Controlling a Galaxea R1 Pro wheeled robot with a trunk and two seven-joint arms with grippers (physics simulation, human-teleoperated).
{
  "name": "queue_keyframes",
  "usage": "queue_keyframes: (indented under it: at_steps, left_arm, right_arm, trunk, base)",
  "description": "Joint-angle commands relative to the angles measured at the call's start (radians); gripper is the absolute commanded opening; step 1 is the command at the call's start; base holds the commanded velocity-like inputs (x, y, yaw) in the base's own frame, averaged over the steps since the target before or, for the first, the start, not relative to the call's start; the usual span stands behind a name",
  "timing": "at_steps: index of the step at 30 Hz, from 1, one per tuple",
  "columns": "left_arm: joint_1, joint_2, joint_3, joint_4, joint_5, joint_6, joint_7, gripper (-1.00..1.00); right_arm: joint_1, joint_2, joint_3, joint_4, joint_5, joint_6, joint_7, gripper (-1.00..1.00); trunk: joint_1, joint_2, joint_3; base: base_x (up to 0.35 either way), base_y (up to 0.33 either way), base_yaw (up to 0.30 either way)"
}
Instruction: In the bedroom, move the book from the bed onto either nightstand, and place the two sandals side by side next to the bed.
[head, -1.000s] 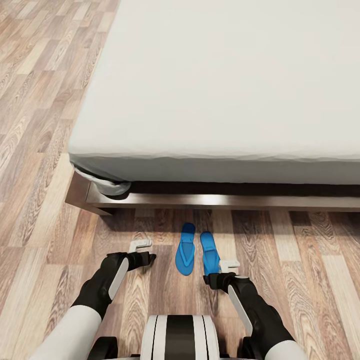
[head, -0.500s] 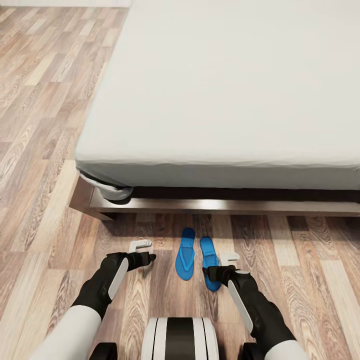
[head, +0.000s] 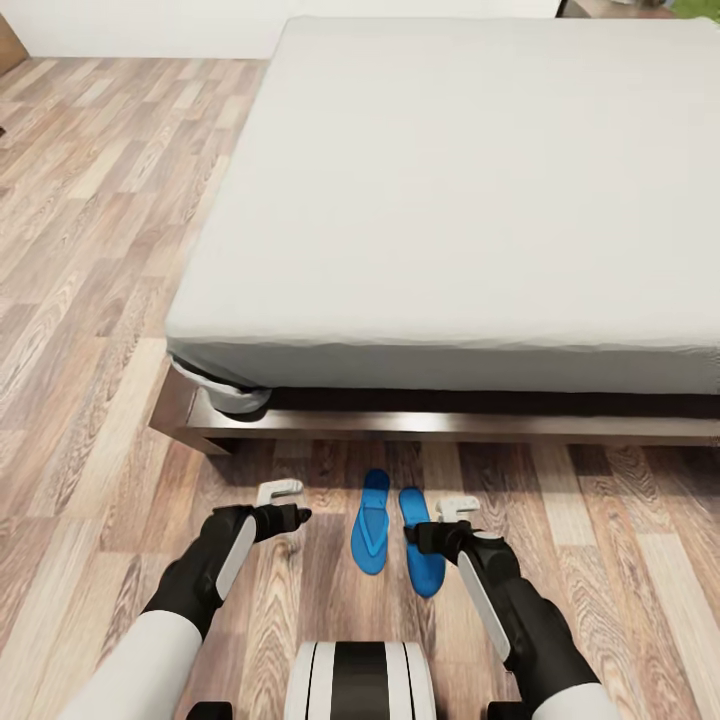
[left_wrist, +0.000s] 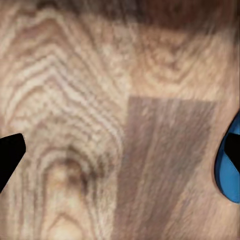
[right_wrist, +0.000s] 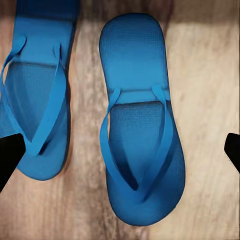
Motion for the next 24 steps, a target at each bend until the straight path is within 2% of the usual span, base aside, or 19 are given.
queue_keyframes:
  at_steps: [1,9,24]
  left_arm:
    - [0.000,0.000,0.000,-0.001,0.005,0.005,0.001,1.00]
    - [0.000,0.000,-0.001,-0.001,0.002,0.006,0.005,1.00]
    - [0.001,-0.002,-0.002,-0.001,-0.001,0.006,0.005,1.00]
  right_arm:
    - [0.000,-0.001,0.000,-0.004,-0.007,0.007,-0.004,1.00]
    - [0.007,-0.011,-0.003,-0.033,0.008,0.008,-0.012,1.00]
    - [0.007,-0.011,-0.004,-0.032,0.010,0.006,-0.014,1.00]
  trunk:
    - [-0.001,0.000,0.003]
    - [-0.004,0.002,0.034]
    - [-0.011,0.005,0.092]
  base:
    - [0.000,0.000,0.000]
    - [0.000,0.000,-0.012]
    - [0.000,0.000,-0.259]
